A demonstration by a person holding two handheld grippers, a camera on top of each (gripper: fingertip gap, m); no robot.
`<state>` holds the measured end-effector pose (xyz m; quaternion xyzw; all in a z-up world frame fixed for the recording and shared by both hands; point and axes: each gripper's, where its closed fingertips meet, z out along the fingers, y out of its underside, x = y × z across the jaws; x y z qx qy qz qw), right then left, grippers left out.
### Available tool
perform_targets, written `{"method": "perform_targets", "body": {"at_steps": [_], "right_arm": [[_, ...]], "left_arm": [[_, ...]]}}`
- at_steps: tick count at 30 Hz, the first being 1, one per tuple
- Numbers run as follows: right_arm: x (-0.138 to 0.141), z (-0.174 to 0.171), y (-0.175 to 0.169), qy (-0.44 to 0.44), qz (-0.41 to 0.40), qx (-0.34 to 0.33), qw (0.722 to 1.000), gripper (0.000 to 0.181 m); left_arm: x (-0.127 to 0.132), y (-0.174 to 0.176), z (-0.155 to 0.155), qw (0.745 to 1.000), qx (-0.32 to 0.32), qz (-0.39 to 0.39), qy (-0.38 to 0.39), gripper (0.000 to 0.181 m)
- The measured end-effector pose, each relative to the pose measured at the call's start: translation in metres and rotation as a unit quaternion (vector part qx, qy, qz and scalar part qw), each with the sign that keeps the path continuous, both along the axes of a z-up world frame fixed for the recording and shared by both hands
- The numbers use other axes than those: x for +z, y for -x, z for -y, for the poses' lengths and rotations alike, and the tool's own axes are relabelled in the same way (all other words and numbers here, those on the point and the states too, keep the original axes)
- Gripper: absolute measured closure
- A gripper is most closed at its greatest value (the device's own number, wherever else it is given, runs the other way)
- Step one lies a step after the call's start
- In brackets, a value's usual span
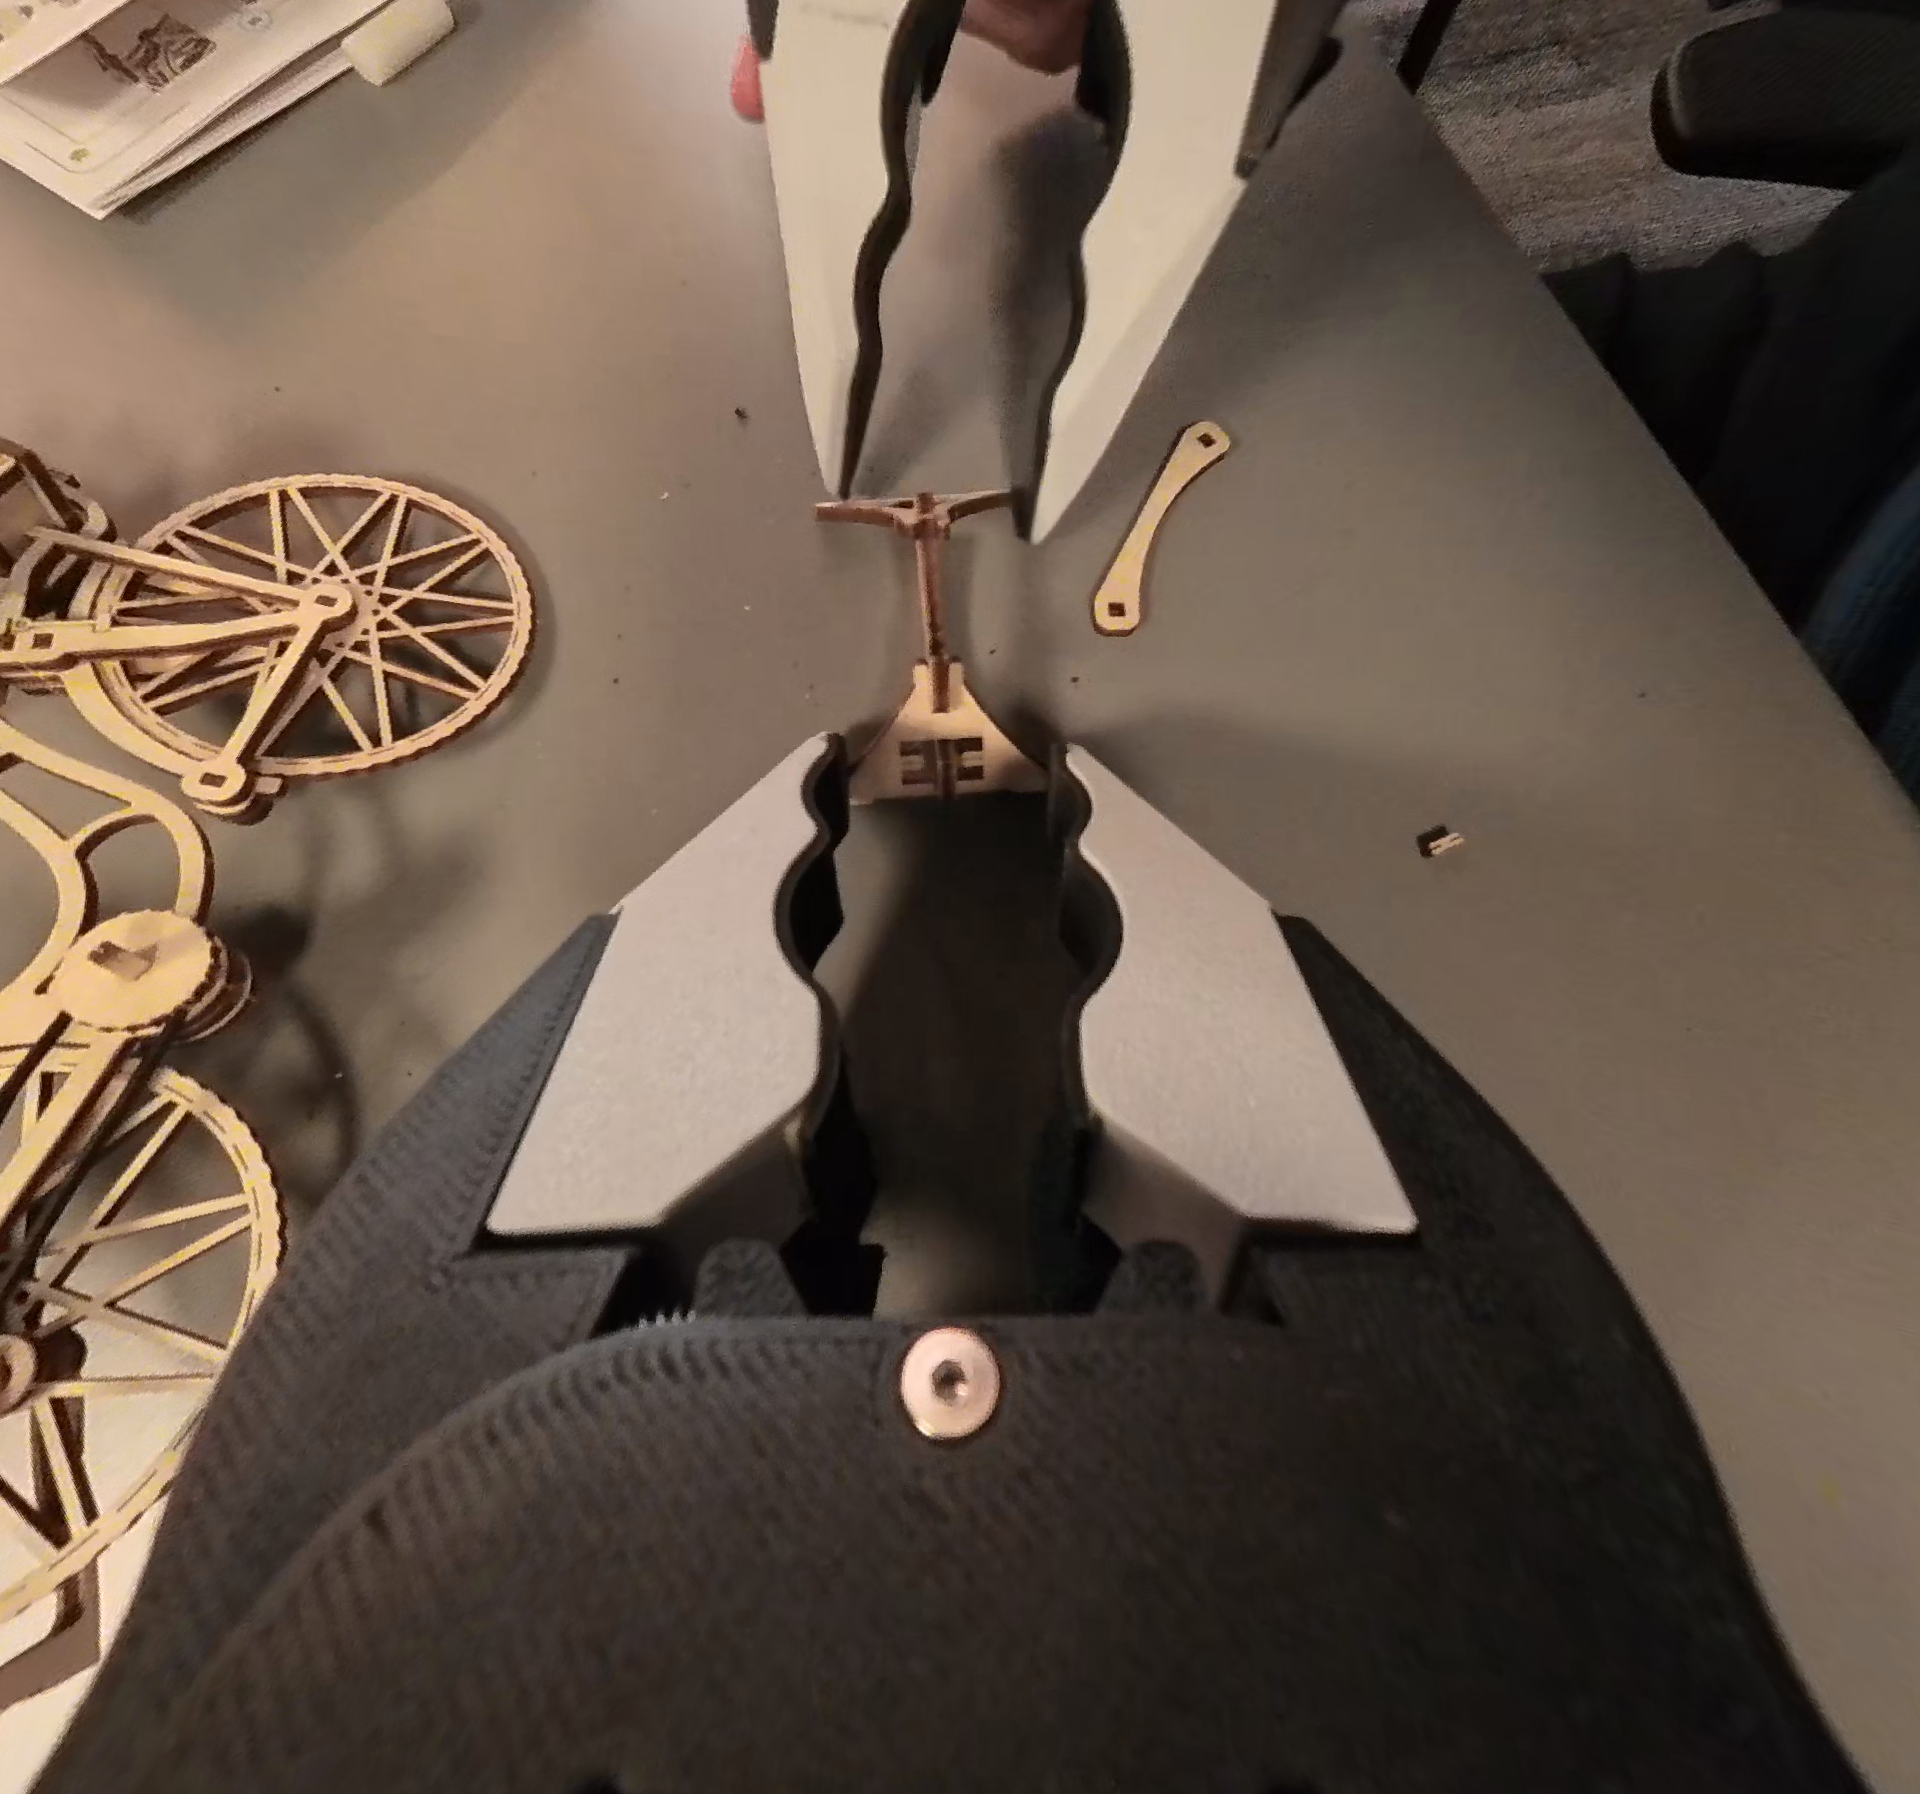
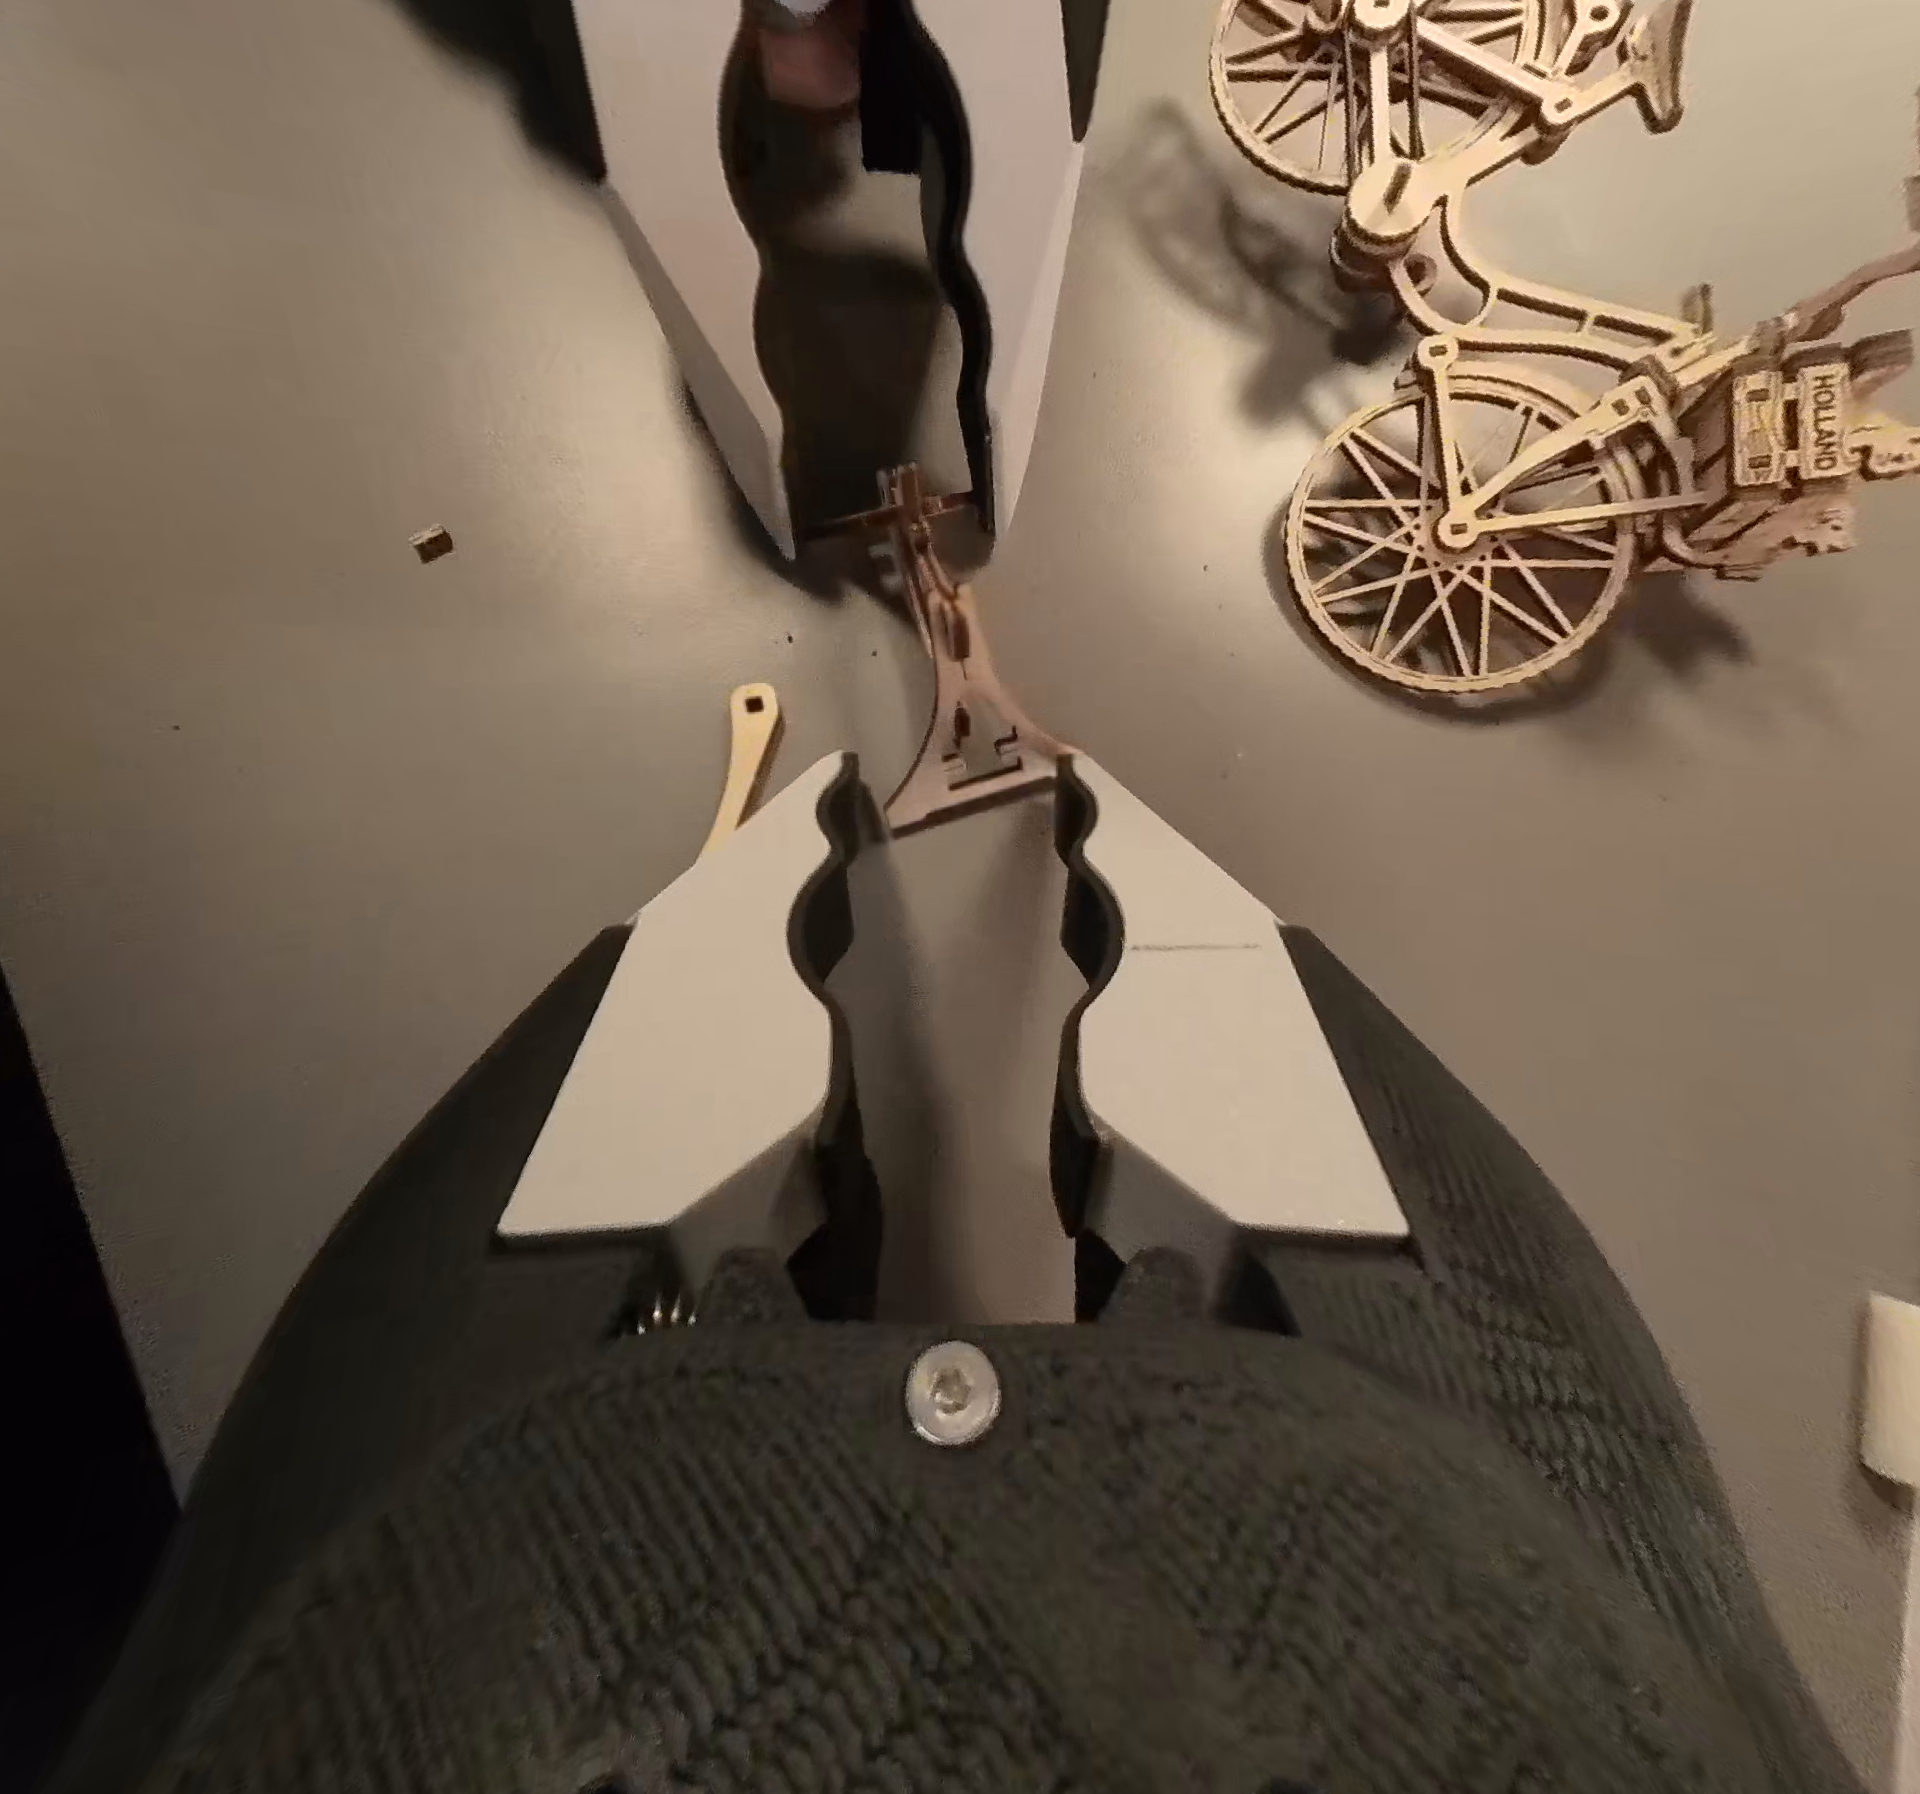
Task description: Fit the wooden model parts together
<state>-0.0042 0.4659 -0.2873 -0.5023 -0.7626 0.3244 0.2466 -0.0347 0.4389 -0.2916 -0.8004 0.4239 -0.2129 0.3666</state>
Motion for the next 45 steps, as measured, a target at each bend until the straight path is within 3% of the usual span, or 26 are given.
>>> {"method": "perform_targets", "body": {"at_steps": [17, 20, 25, 32, 37, 42, 45], "right_arm": [[-0.001, 0.008, 0.009, 0.043, -0.003, 0.006, 0.999, 0.152], [0.005, 0.000, 0.009, -0.002, -0.026, -0.001, 1.000, 0.146], [0.025, 0.009, 0.010, -0.073, -0.066, -0.009, 0.995, 0.151], [0.022, 0.014, 0.015, -0.036, -0.082, -0.012, 0.996, 0.147], [0.033, 0.030, 0.026, -0.101, -0.058, 0.048, 0.992, 0.153], [0.034, 0.044, 0.037, -0.109, 0.003, 0.136, 0.985, 0.160], [0.027, 0.040, 0.048, -0.119, 0.046, 0.152, 0.980, 0.180]], "left_arm": [[0.000, -0.001, 0.001, 1.000, -0.005, 0.001, 0.001, 0.143], [0.000, -0.001, 0.001, 1.000, -0.005, 0.000, 0.001, 0.143], [0.000, -0.001, 0.001, 1.000, -0.005, 0.001, 0.001, 0.143], [0.000, -0.001, 0.002, 1.000, -0.007, 0.000, 0.000, 0.143], [0.000, -0.001, 0.002, 1.000, -0.007, -0.001, -0.001, 0.143], [0.000, -0.001, 0.002, 1.000, -0.008, -0.002, -0.003, 0.143], [0.000, -0.001, 0.002, 1.000, -0.008, -0.002, -0.003, 0.143]]}}
